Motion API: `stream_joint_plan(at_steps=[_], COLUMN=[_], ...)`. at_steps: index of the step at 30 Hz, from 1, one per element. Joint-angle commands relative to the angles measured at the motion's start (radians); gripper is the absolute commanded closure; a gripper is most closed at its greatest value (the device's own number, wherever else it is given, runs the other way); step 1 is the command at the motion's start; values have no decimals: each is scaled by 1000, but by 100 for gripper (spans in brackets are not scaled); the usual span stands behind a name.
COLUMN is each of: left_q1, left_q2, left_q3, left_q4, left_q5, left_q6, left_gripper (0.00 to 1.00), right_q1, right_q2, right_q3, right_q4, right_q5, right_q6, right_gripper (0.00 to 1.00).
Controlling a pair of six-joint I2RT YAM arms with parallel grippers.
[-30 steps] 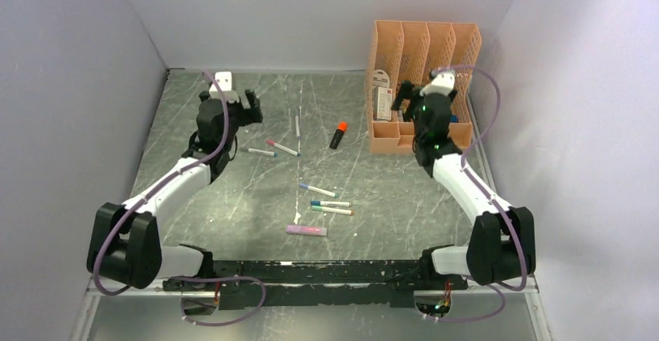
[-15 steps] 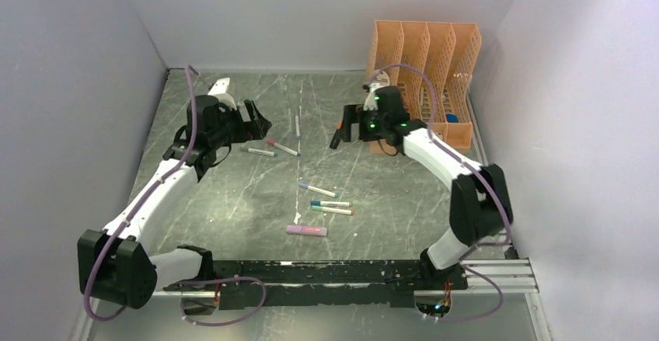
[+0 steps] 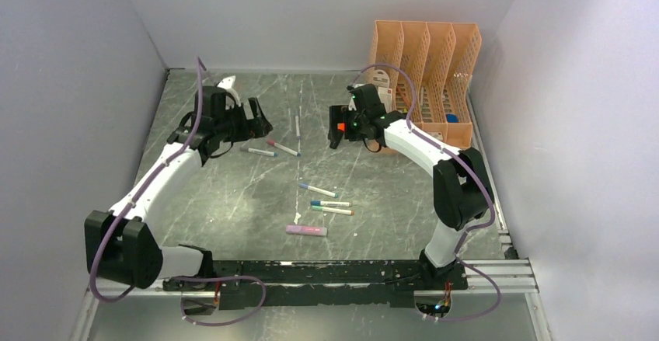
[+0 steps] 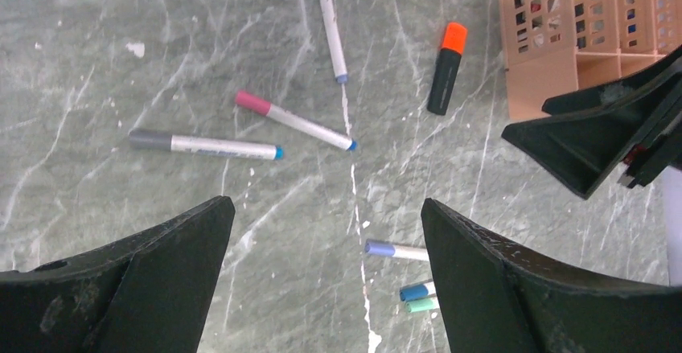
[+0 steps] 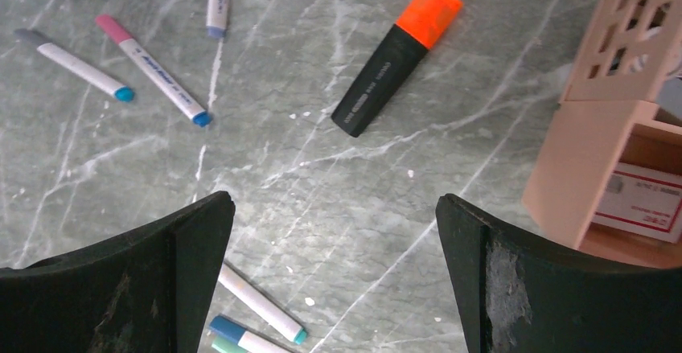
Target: Open the pen caps
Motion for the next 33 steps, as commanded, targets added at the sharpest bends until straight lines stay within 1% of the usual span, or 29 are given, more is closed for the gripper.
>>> stream_joint_plan(at_steps=[1,4,6,9,12,15,17,20,25,27,29,31,33], left_q1=[5,5,5,5,5,5,5,5,6,5,6,11,12], left_q2=[70,118,146,184,192,222,254,282,263,238,199,175,149], left_q3=[128,179,203,234,214,217,237,263,245,216,163,146,125], left_q4=[-100,-115,-109,-93,-32,-9,-16,-37,-34,-20,41,43,71], left_q5=[53,60,69,93,113,132,147,140,132,123,140,147,183], left_q6=[34,23,10,2,3,4,9,23,56,59,41,8,-7], left_gripper=[1,1,1,1,1,1,1,1,1,1,1,1,1], right_q1=[1,1,-8,-14,-13,-13,-13,-11,-7,-3,1,1,1], right_q2=[7,4,8,-1,-2,15,34,74,146,183,216,241,247], right_q3=[6,-4,-5,-41,-59,-62,-48,-12,83,134,184,229,261], right_q4=[-33,-29,-52,-17,-1,5,-7,-26,-59,-83,-115,-141,-159], right_q5=[83,130,86,10,-46,-53,-28,-9,13,21,40,56,71], right_q6=[-37,-41,-42,-37,-14,-1,6,25,54,60,62,63,68], right_gripper=[0,0,0,0,0,0,0,0,0,0,0,0,0])
